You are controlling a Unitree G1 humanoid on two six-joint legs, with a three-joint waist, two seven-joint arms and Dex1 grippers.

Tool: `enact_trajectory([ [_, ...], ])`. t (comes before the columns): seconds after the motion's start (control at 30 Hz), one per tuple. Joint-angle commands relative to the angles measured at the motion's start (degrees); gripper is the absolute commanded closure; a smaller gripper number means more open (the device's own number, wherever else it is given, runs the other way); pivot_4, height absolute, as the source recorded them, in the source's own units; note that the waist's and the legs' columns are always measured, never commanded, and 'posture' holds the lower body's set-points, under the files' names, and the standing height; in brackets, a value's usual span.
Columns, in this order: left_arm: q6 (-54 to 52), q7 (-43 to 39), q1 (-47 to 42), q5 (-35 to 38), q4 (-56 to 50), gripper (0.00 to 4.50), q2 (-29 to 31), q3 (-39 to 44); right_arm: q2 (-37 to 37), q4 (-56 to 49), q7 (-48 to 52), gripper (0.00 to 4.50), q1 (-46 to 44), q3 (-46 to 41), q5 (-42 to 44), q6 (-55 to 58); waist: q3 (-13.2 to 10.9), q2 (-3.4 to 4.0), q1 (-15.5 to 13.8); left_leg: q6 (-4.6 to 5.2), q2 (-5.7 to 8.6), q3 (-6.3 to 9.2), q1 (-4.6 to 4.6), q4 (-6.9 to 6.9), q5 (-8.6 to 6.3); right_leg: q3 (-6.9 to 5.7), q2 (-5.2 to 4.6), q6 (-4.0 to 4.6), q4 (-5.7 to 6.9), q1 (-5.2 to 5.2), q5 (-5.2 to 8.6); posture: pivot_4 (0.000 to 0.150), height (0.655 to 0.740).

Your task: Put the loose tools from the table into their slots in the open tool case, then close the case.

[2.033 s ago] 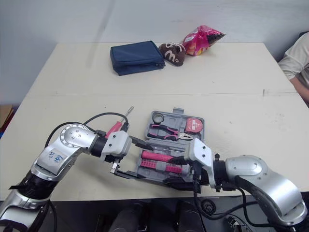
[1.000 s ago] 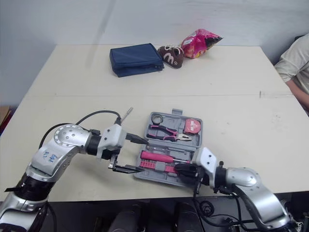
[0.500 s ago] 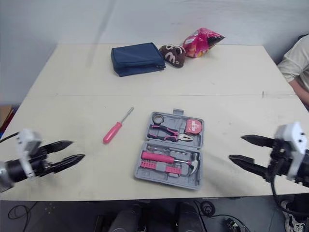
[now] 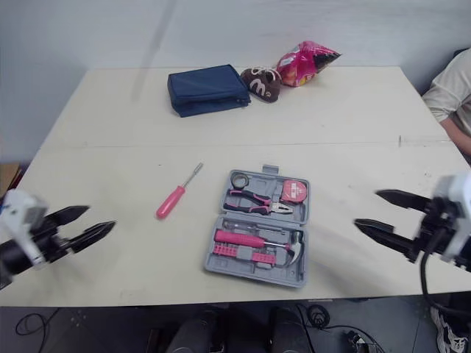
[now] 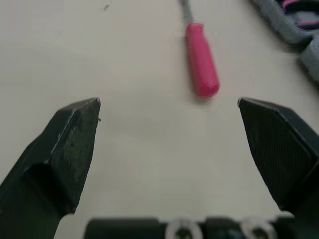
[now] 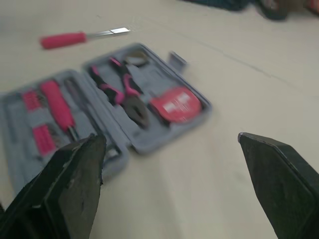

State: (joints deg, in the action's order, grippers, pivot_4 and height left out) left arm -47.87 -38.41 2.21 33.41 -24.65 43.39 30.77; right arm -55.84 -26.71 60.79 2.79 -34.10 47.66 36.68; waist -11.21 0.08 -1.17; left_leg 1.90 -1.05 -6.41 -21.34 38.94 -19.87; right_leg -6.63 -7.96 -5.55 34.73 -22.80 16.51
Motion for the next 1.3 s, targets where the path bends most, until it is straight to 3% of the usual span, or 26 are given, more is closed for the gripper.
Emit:
enact_trajectory([
  [0.03, -3.3, 4.7, -4.4, -1.5, -0.4, 0.0, 0.3, -6.0, -0.6, -7.5, -3.5, 0.06, -5.6, 5.1, 7.6, 3.7, 0.0, -0.01, 0.3, 0.01, -0.03, 0.0, 0.01, -0.05, 0.03, -0.01, 0.08, 0.01, -0.03, 0.01, 0.01, 0.15, 0.7338],
  [0.27, -2.8, 9.5, -18.0, -9.5, 9.6, 0.0, -2.3, -22.4, 3.5, -13.1, -10.6, 0.06, -20.5, 20.8, 10.1, 6.1, 0.0, -0.17, -0.2, 0.29, -0.08, -0.28, -0.15, 0.1, 0.24, 0.05, 0.4, -0.08, 0.16, -0.11, -0.04, 0.15, 0.7338],
  [0.37, -0.9, 9.6, -19.8, -12.7, 12.0, 0.89, -2.7, -26.9, 4.4, -13.2, -11.8, 0.0, -22.2, 23.3, 9.3, 6.2, 0.0, -0.25, -0.2, 0.36, -0.02, -0.33, -0.17, 0.13, 0.27, 0.12, 0.35, -0.19, 0.17, -0.13, -0.1, 0.15, 0.7338],
  [0.53, -0.8, 9.4, -19.4, -14.2, 12.7, 3.26, -3.2, -28.4, 4.6, -12.9, -12.6, 0.0, -22.7, 24.9, 7.7, 5.4, 0.0, -0.26, -0.2, 0.36, -0.03, -0.34, -0.17, 0.12, 0.26, 0.14, 0.3, -0.19, 0.15, -0.15, -0.1, 0.15, 0.7338],
  [0.6, 0.8, 8.4, -19.0, -14.5, 12.5, 3.96, -3.1, -28.2, 4.6, -13.0, -12.5, 0.0, -22.3, 24.9, 7.3, 5.1, 0.0, -0.26, -0.2, 0.36, -0.03, -0.34, -0.16, 0.12, 0.26, 0.15, 0.3, -0.19, 0.17, -0.15, -0.1, 0.15, 0.7338],
  [0.73, 2.2, 4.8, -21.7, -12.6, 9.6, 3.94, -0.7, -24.9, 3.4, -12.4, -11.3, 0.0, -20.7, 24.2, 6.4, 5.2, 0.0, -0.26, -0.2, 0.37, -0.04, -0.34, -0.16, 0.14, 0.27, 0.14, 0.3, -0.19, 0.2, -0.16, -0.1, 0.15, 0.7338],
  [0.83, 7.1, -7.3, -25.4, -8.0, 3.7, 3.94, 4.4, -25.0, 0.6, -12.2, -8.4, 0.0, -16.8, 21.9, 6.8, 6.3, -0.1, -0.49, -0.4, 0.36, -0.05, -0.32, -0.23, 0.14, 0.28, 0.12, 0.29, -0.18, 0.24, -0.24, -0.1, 0.15, 0.7338],
  [0.97, 9.8, -20.8, -28.6, -6.2, -1.1, 3.94, 9.5, -33.7, -5.0, -13.5, -3.3, 0.0, -9.0, 17.6, 8.6, 8.4, 0.0, -0.39, -0.2, 0.38, 0.04, -0.37, -0.41, 0.15, 0.28, 0.14, 0.24, -0.18, 0.15, -0.39, -0.1, 0.15, 0.7338],
  [1.17, 10.3, -27.3, -34.3, -9.0, -0.8, 3.94, 6.9, -46.3, -9.9, -14.8, 0.6, 0.0, 1.5, 9.9, 6.9, 10.4, -0.2, -0.51, -0.2, 0.53, 0.08, -0.5, -0.36, 0.19, 0.36, 0.07, 0.55, -0.23, 0.24, -0.36, -0.13, 0.15, 0.7338],
  [1.3, 11.4, -28.0, -37.6, -15.9, 1.2, 3.94, 3.7, -56.0, -9.4, -15.4, 0.0, 0.0, 5.9, 6.0, 7.4, 11.8, -0.2, -0.53, -0.4, 0.53, 0.13, -0.48, -0.25, 0.2, 0.45, 0.27, 0.48, -0.23, 0.23, -0.35, -0.13, 0.15, 0.7338],
])
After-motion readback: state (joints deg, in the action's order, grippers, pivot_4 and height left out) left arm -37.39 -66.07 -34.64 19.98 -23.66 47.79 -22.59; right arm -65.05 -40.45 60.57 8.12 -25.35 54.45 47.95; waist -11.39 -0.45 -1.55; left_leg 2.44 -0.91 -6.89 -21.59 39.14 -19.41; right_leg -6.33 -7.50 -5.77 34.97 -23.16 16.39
